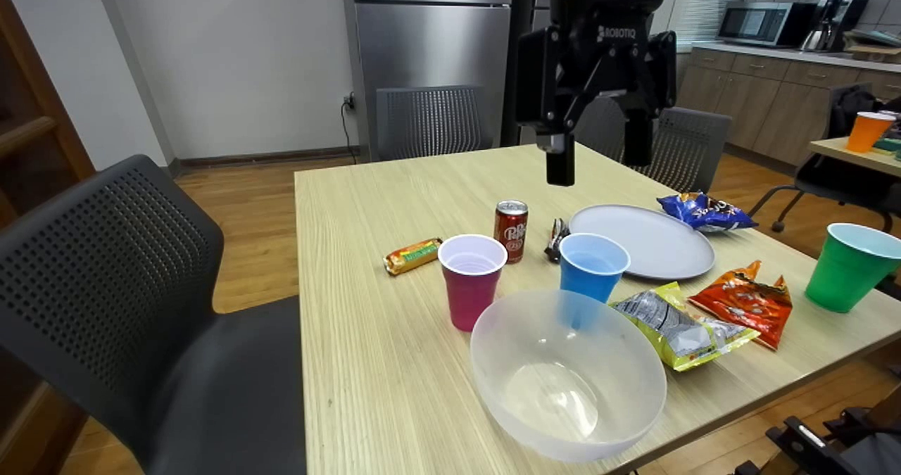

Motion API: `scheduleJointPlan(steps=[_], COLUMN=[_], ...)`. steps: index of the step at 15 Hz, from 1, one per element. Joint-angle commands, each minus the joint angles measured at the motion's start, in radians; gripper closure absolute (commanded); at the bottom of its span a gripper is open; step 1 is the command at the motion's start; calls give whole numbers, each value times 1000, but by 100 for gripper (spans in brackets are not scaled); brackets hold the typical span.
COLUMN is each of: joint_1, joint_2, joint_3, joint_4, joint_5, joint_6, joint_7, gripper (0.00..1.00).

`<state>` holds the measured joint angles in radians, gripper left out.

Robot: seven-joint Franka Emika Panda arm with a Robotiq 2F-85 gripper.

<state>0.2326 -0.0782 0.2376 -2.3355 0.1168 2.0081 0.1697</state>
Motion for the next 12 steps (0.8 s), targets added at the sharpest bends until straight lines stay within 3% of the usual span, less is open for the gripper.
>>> scheduleJointPlan(steps=[1, 12], joint_1=[0, -1], joint_2=[11, 28], joint_3=[0, -2], joint_4=[13, 26], joint_5=[0, 16], joint_6=[-3, 7], joint_7=[4, 11], gripper=[0, 0])
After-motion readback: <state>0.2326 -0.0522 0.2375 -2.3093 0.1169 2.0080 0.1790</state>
